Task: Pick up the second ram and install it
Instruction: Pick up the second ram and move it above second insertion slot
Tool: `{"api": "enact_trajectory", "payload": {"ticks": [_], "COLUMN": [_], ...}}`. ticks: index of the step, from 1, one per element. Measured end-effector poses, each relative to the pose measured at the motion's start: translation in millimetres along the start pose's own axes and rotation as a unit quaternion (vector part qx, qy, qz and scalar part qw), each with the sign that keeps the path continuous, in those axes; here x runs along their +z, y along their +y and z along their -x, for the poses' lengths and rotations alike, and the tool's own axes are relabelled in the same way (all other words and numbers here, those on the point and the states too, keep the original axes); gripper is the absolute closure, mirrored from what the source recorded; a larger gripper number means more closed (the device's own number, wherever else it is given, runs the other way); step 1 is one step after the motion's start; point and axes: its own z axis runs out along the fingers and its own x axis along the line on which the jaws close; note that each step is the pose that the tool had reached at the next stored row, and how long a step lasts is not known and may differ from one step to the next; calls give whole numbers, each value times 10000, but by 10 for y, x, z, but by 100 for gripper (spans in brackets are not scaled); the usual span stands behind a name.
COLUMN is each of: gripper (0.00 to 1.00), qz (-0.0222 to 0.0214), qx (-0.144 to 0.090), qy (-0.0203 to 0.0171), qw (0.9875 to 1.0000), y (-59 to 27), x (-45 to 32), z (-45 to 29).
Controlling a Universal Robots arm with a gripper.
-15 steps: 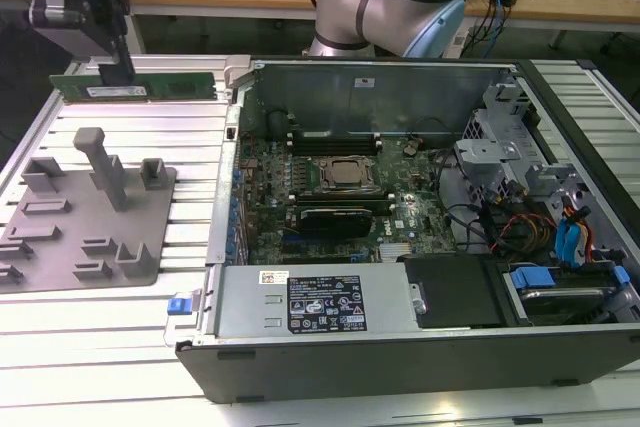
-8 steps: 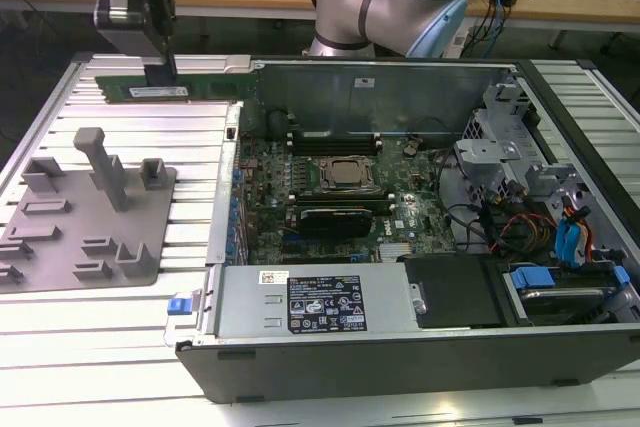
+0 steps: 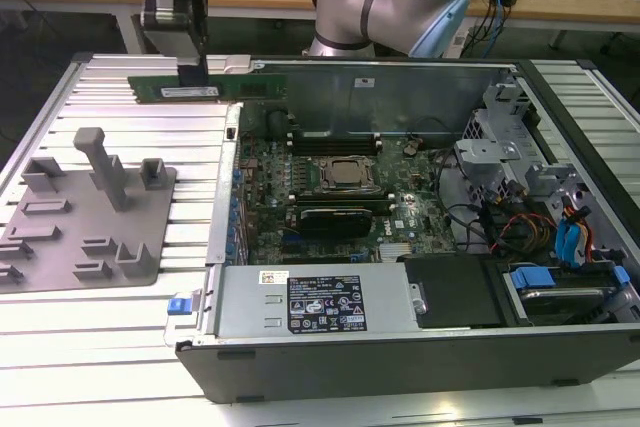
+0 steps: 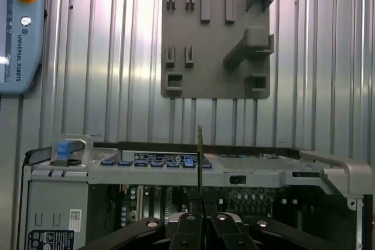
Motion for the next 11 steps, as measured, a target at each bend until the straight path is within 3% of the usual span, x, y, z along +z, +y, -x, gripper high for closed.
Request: {"api": "enact_trajectory", "payload": {"ticks": [5, 7, 11], "gripper": [91, 91, 91], "qz": [0, 0, 2], "qx": [1, 0, 1], "qy": [0, 0, 0], "qw": [10000, 10000, 10000], "y": [-294, -492, -798], "x": [-12, -20, 17], "z": [-12, -20, -35]}}
